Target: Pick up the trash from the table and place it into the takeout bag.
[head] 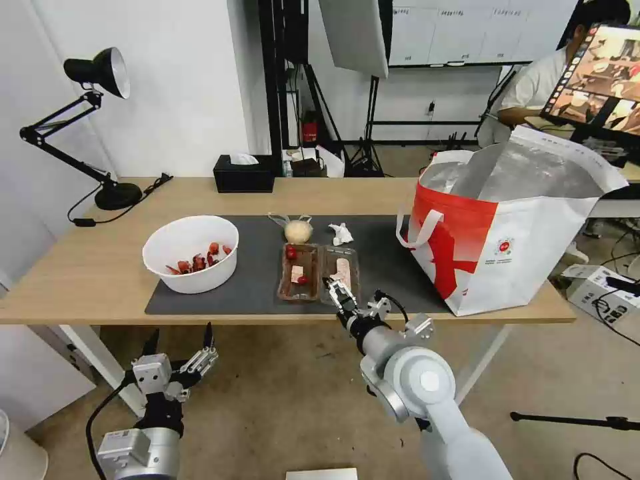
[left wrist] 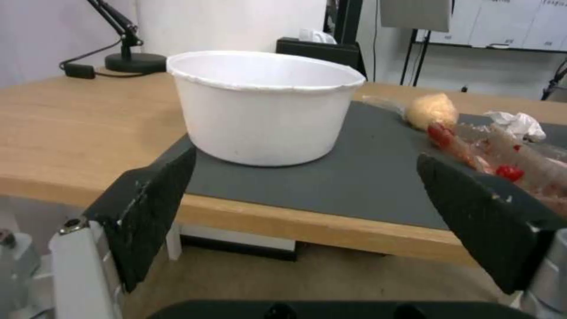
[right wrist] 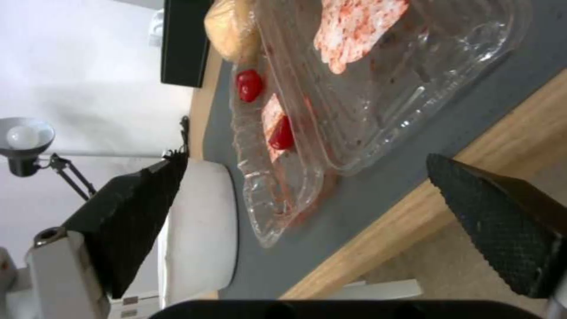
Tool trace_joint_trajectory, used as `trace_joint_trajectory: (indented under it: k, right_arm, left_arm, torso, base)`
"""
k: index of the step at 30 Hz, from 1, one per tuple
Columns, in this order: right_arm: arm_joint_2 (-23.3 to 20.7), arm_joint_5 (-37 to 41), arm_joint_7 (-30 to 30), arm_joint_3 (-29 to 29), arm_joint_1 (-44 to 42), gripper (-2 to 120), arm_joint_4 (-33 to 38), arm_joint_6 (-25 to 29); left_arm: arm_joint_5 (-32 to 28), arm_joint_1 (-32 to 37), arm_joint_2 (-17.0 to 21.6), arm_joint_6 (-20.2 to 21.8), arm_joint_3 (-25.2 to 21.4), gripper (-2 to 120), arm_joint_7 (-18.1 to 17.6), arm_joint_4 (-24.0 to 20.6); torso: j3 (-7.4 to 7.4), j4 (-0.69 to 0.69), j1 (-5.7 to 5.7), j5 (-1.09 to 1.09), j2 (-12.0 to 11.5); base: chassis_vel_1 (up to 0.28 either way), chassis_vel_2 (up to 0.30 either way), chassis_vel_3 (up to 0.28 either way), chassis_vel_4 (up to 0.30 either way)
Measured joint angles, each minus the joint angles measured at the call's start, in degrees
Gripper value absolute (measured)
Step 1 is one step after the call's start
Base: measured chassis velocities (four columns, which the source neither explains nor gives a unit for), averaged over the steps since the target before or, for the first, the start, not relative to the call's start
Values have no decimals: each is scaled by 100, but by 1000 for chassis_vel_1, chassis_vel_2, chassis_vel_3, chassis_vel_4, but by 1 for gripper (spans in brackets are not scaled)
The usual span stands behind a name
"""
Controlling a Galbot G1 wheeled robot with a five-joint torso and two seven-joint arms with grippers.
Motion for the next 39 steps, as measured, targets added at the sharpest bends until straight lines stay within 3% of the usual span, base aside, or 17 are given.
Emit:
trace_joint_trajectory:
  k: [39]
  right_arm:
    - [159, -117, 30, -31, 277, 100, -237, -11]
  left_arm:
    - [-80, 52, 4, -170, -37, 100, 17, -69]
  torso:
    - [0, 0, 0, 0, 0]
  base:
    - [0, 0, 0, 0]
